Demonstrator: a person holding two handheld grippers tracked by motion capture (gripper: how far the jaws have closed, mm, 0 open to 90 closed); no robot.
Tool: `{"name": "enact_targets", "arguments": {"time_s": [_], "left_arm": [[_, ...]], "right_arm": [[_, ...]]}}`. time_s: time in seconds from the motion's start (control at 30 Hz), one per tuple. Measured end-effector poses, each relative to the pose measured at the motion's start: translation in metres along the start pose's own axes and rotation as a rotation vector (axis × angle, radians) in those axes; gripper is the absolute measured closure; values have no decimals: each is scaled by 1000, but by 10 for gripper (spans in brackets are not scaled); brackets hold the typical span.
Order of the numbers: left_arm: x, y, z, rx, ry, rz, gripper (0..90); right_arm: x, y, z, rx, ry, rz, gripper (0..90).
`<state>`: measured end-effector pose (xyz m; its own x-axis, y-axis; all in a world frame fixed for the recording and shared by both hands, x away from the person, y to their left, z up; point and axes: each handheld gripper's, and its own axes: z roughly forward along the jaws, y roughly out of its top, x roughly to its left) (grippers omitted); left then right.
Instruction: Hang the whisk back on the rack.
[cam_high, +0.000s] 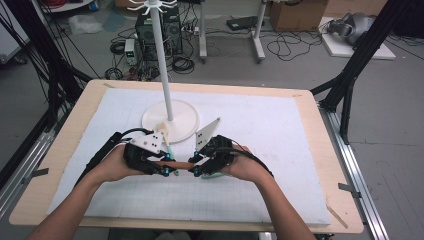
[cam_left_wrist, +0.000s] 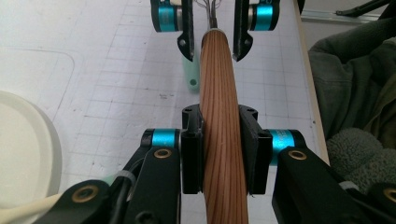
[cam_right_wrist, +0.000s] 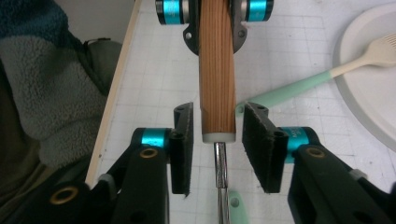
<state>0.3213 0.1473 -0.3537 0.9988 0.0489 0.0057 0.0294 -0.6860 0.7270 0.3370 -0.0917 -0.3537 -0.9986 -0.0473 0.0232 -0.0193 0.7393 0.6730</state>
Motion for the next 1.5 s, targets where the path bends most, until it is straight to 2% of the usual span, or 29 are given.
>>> {"name": "enact_targets", "arguments": {"time_s": [0.17,0.3,0.4,0.6,0.7,0.8,0.87,1.0,1.03,1.07,1.1,1.17,1.33,1.5], "left_arm": [[-1,0,1,-4,-2,-4,729],[0,1,1,2,-7,-6,728],[0,0,2,-4,-21,-15,727],[3,-1,1,-28,-38,-40,718],[4,-3,-1,-63,-43,-63,699],[5,-6,-8,-116,-33,-100,615],[6,-8,-12,-152,-29,-113,604],[6,-12,-19,-236,-15,-141,583],[7,-14,-21,-258,-12,-153,585],[9,-16,-24,-292,-15,-171,585],[9,-16,-24,-292,-15,-171,587],[11,-20,-28,-342,-21,-204,595],[13,-22,-31,-388,-34,-217,615],[13,-21,-31,-408,-49,-224,627]], "right_arm": [[2,1,2,24,3,-8,713],[2,1,2,29,5,-9,724],[2,1,3,36,5,-19,734],[3,1,4,62,4,-8,743],[4,1,2,56,-1,-11,744],[4,1,-3,45,-19,-3,744],[4,1,-4,41,-27,-2,743],[4,2,-10,-2,-58,17,743],[2,3,-12,-35,-51,24,743],[2,3,-12,-45,-50,27,743],[2,3,-12,-45,-50,27,743],[1,5,-13,-80,-44,31,743],[-1,7,-12,-105,-47,39,743],[-3,10,-10,-123,-48,48,742]]}}
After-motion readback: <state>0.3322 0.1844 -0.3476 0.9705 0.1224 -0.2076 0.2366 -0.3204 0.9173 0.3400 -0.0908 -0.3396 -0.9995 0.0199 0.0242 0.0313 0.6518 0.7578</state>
